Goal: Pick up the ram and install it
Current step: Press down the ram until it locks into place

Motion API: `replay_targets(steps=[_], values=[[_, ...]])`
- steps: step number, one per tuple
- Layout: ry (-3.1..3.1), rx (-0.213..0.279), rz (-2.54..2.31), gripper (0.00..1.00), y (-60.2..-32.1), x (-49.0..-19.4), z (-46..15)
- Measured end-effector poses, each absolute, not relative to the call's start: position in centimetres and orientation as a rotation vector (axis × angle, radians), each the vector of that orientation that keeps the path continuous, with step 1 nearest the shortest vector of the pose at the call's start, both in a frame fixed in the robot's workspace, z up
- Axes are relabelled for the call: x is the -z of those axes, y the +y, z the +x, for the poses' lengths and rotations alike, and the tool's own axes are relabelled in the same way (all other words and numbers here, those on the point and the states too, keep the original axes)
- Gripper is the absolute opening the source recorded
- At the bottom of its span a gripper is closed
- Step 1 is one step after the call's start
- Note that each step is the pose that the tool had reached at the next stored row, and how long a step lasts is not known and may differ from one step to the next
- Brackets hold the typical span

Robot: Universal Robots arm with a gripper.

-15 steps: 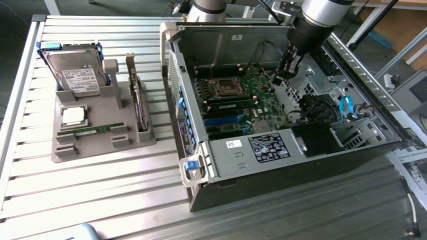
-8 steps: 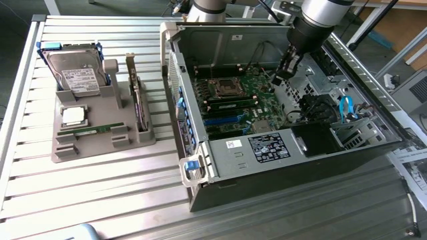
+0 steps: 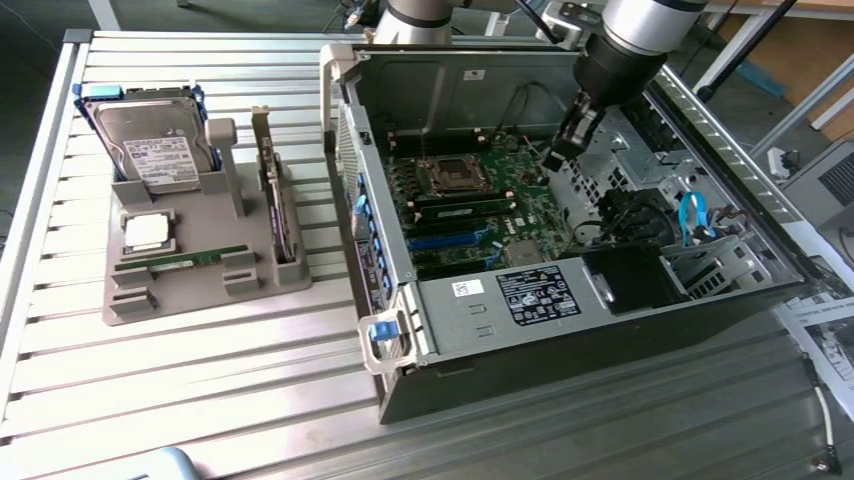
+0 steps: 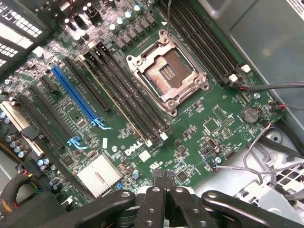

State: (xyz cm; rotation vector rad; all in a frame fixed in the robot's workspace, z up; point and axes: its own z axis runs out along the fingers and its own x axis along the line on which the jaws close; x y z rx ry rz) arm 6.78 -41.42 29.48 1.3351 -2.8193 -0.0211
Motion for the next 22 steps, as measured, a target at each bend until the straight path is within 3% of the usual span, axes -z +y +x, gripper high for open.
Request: replay_targets(steps=[22], values=[[-2.900, 0.023, 1.152, 0.11, -41.42, -29.16, 6.71]])
